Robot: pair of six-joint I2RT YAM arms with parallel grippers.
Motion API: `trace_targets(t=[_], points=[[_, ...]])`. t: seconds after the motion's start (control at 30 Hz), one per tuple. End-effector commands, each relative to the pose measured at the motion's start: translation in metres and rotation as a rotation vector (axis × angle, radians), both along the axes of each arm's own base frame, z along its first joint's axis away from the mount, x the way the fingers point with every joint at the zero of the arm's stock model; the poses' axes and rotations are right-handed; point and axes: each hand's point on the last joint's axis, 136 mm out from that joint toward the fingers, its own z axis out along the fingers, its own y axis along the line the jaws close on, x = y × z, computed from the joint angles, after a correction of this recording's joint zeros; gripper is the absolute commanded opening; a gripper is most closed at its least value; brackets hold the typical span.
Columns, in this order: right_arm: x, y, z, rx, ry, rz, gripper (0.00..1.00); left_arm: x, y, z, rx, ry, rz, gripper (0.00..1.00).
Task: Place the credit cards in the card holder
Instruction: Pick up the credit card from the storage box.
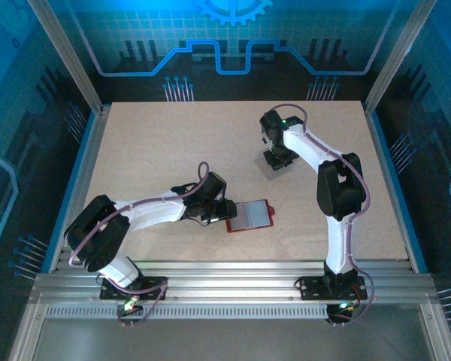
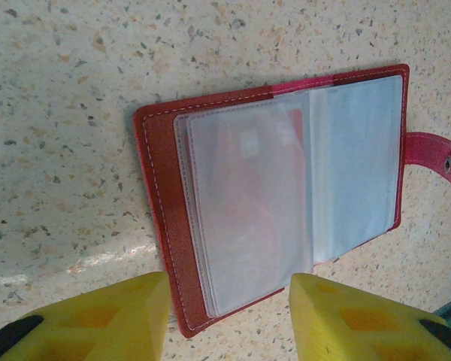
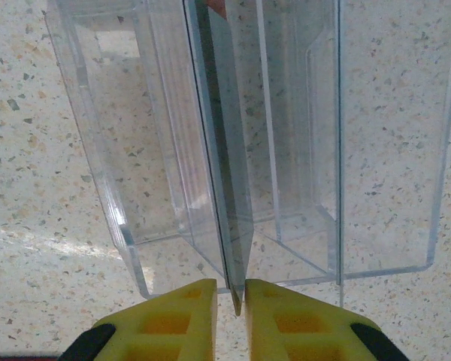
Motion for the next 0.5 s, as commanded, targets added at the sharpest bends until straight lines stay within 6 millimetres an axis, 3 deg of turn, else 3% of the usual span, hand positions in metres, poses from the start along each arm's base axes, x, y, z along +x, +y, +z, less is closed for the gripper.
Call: trace_targets(t=[0.0,0.47], points=[[-0.0056,0.0046,-0.0024,-0.002,0.034,0.018,0.19,-0.0007,0.0011,0.0023,-0.012,0.006,-0.005,0.47],[-0.0083,0.002,-0.0037,-0.024,0.04,0.018,0.19,-0.0011,0.0001,0.0022,-0.02,0.009,-0.005,0.47]])
